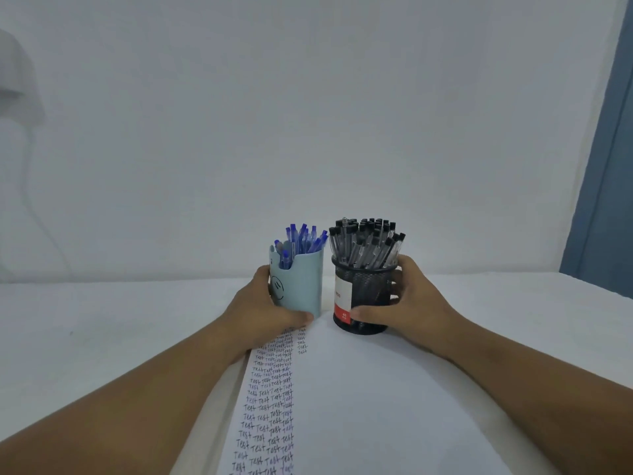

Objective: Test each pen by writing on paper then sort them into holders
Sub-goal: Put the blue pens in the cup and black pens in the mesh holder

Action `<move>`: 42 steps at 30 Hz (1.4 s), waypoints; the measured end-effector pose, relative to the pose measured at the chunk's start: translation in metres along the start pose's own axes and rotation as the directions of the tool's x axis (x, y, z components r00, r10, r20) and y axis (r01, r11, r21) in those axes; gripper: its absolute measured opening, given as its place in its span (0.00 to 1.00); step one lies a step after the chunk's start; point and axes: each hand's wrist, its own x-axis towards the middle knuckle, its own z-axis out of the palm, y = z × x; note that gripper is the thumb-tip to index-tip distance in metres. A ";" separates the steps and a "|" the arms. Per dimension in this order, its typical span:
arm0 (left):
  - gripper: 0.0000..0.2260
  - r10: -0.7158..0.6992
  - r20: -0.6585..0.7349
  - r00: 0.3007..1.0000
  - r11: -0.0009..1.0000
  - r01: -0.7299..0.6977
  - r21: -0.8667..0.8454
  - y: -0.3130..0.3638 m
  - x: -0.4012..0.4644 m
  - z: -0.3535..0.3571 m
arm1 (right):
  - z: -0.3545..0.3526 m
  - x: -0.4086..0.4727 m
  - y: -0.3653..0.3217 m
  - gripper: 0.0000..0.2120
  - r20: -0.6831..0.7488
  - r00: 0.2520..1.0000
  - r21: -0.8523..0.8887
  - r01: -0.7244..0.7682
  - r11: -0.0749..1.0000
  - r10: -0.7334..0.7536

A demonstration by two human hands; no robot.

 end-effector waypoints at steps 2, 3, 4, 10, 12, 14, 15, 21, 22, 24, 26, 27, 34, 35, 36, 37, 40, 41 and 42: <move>0.37 0.017 -0.053 0.998 0.999 -0.016 0.029 0.003 -0.002 0.001 | -0.003 -0.003 0.000 0.38 0.021 1.000 -0.029 -0.005 1.000 0.005; 0.36 0.028 -0.071 0.997 0.999 -0.026 0.035 0.004 -0.003 0.001 | -0.004 -0.003 0.000 0.34 0.023 1.000 -0.024 0.003 1.000 -0.002; 0.36 0.041 -0.085 0.996 0.999 -0.038 0.037 0.005 -0.003 0.001 | -0.004 -0.002 0.000 0.31 0.019 1.000 -0.013 0.011 1.000 -0.011; 0.38 0.055 -0.095 0.994 0.998 -0.052 0.031 0.010 -0.004 0.005 | -0.006 0.001 0.006 0.29 -0.027 0.999 0.043 0.036 0.998 -0.035; 0.42 0.040 -0.070 0.997 0.994 -0.032 0.106 0.011 -0.005 0.006 | -0.007 0.001 0.007 0.29 -0.038 0.999 0.079 0.039 0.996 -0.036; 0.47 0.022 -0.040 0.999 0.986 -0.015 0.166 0.010 -0.005 0.006 | -0.007 0.002 0.008 0.29 -0.031 0.999 0.088 0.032 0.996 -0.030; 0.47 0.008 -0.017 1.000 0.988 -0.006 0.156 0.009 -0.005 0.005 | -0.007 0.002 0.008 0.29 -0.018 1.000 0.082 0.022 0.996 -0.020; 0.37 -0.055 0.098 0.994 0.998 0.051 0.039 0.009 -0.012 -0.004 | -0.007 0.003 0.008 0.38 0.034 0.999 0.041 -0.029 0.999 0.028; 0.36 -0.038 0.076 0.996 0.998 0.033 0.057 0.008 -0.012 -0.004 | -0.007 0.002 0.007 0.39 0.052 0.998 0.029 -0.038 0.999 0.036; 0.36 -0.010 0.039 0.999 0.995 0.006 0.102 0.009 -0.015 -0.003 | -0.008 0.002 0.007 0.41 0.076 0.996 0.015 -0.051 0.999 0.050; 0.40 0.012 0.035 0.999 0.990 -0.016 0.141 0.008 -0.013 -0.001 | -0.008 0.001 0.007 0.40 0.070 0.996 0.008 -0.058 0.998 0.058; 0.42 0.007 0.050 0.999 0.992 -0.014 0.127 0.008 -0.012 -0.001 | -0.008 0.001 0.007 0.41 0.067 0.996 0.006 -0.058 0.998 0.058; 0.38 0.039 0.025 0.999 0.992 -0.042 0.115 0.007 -0.014 -0.001 | -0.007 -0.001 0.006 0.43 0.059 0.997 0.018 -0.054 0.998 0.053; 0.39 0.043 0.029 0.999 0.992 -0.046 0.120 0.007 -0.014 0.000 | -0.007 -0.001 0.006 0.42 0.060 0.997 0.013 -0.056 0.998 0.055; 0.40 0.036 0.044 0.998 0.993 -0.041 0.110 0.006 -0.013 0.000 | -0.007 -0.001 0.006 0.43 0.058 0.997 0.005 -0.057 0.998 0.056; 0.40 0.027 0.063 0.998 0.995 -0.033 0.097 0.005 -0.012 0.000 | -0.006 -0.002 0.004 0.43 0.054 0.997 -0.008 -0.059 0.998 0.059; 0.39 0.015 0.077 0.997 0.995 -0.022 0.092 0.003 -0.010 0.000 | -0.003 -0.006 -0.002 0.42 0.019 0.999 -0.075 -0.047 0.996 0.049; 0.39 0.015 0.075 0.997 0.995 -0.022 0.101 0.002 -0.009 0.000 | -0.002 -0.007 -0.004 0.41 0.002 0.999 -0.108 -0.038 0.993 0.038; 0.39 0.014 0.079 0.997 0.993 -0.023 0.112 0.001 -0.008 0.000 | 0.000 -0.007 -0.006 0.41 -0.013 1.000 -0.138 -0.026 0.990 0.025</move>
